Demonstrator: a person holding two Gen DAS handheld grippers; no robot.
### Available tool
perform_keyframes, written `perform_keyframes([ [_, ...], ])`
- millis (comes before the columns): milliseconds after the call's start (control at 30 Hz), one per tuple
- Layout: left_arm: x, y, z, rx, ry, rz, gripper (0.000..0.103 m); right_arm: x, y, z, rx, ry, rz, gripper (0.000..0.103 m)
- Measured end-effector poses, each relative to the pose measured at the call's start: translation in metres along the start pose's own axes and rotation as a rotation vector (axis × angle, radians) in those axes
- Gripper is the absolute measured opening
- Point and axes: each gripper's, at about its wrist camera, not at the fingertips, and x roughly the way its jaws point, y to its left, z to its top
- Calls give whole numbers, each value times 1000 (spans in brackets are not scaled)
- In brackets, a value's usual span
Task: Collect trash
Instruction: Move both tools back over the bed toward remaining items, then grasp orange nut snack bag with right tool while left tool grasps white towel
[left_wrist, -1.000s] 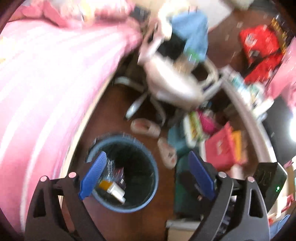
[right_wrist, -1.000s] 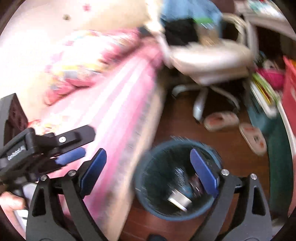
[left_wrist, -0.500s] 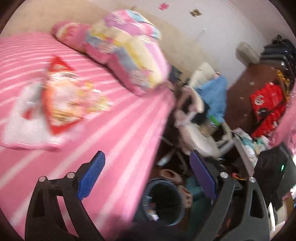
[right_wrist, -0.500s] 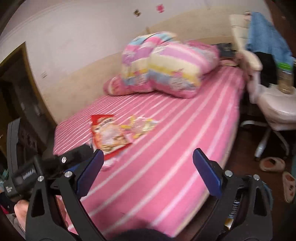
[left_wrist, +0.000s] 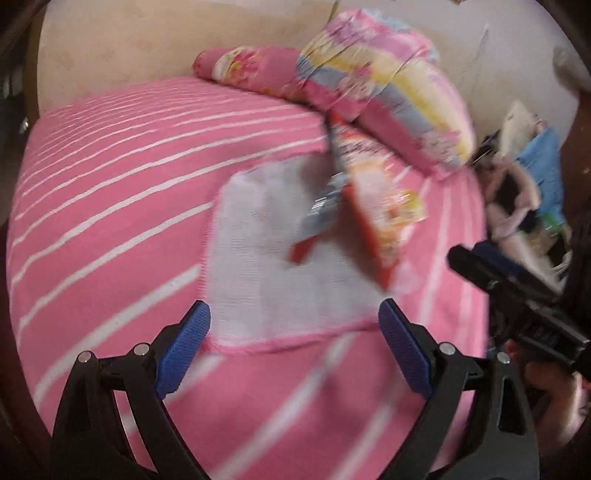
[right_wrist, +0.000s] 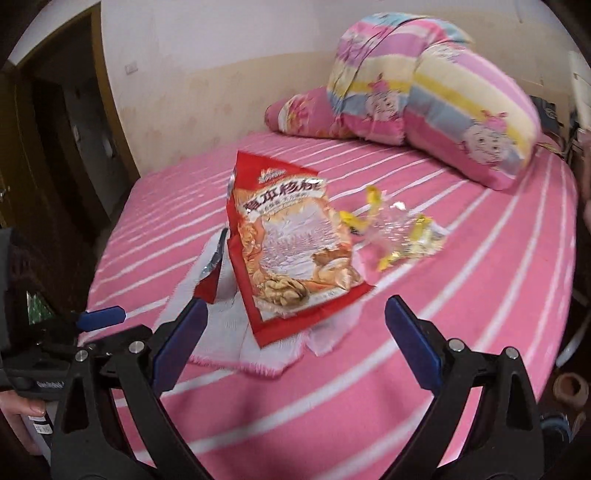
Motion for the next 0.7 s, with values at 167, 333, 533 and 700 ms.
perform_keyframes([
  [167,28,11,9,6,78,27,86,34,16,0,-112,14,-12,96],
  [333,55,6,11,88,153,103,79,59,23,4,-175,23,-30,96],
  [533,66,1,6,150,166,110,67,91,27,5,-248,71,-67,86],
  [700,65,-2,2,163,155,65,40,102,23,4,-239,108,-68,65],
])
